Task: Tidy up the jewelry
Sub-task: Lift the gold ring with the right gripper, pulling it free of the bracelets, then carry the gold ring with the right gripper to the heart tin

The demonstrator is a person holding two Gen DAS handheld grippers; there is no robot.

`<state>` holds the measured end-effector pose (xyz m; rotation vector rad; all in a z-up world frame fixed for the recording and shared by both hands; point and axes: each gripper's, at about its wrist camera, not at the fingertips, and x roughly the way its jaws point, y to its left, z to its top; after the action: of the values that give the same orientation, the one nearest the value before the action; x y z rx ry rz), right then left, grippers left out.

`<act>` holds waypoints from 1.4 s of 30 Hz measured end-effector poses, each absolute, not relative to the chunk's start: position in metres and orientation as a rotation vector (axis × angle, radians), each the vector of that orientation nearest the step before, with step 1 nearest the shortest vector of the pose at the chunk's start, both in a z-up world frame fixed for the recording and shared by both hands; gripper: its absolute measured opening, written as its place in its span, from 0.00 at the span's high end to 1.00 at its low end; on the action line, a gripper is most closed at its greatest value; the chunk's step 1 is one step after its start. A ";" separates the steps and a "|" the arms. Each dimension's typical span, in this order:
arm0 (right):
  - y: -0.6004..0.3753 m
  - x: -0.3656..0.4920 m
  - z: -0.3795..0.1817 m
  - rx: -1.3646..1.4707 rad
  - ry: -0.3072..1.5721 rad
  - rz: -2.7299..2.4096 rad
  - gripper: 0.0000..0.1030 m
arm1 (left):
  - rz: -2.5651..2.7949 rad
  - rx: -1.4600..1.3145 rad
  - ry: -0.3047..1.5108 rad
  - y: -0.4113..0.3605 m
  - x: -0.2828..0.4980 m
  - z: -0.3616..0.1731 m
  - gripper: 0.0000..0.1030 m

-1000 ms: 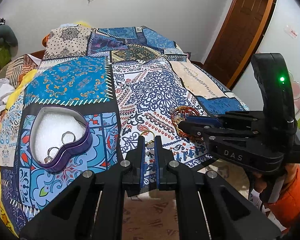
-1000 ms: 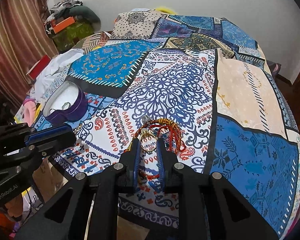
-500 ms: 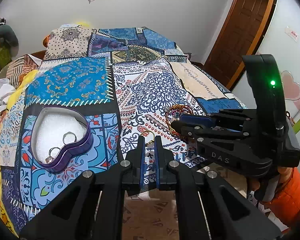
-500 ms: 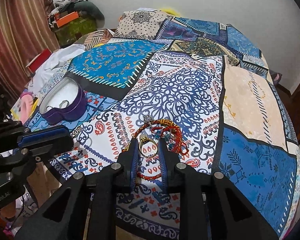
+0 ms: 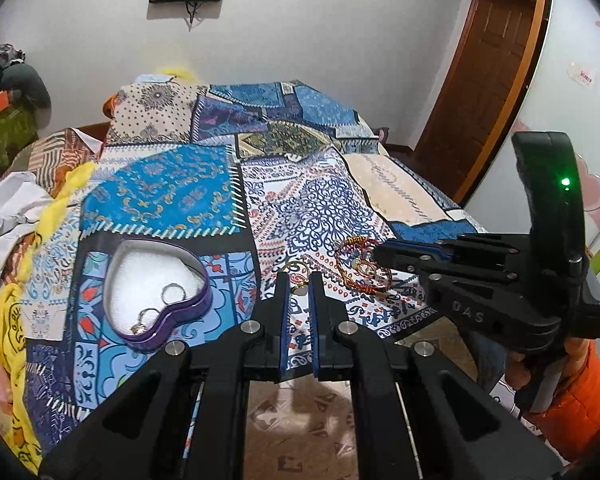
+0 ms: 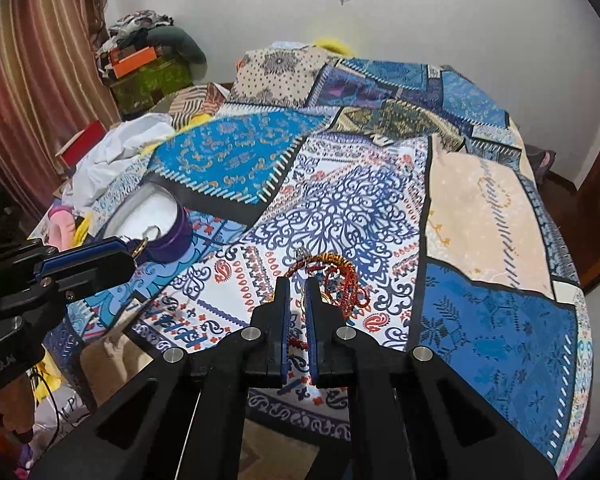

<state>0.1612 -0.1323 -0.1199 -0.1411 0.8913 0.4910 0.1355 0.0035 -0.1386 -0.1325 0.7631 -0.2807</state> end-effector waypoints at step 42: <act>-0.125 0.188 -0.158 -0.167 1.009 0.439 0.80 | -0.247 -0.198 0.783 0.034 0.137 -0.156 0.93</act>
<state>0.1880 -0.1251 -0.1583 -0.1674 1.0088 0.4391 0.1368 0.0336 -0.1558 -0.1983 0.7828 -0.2467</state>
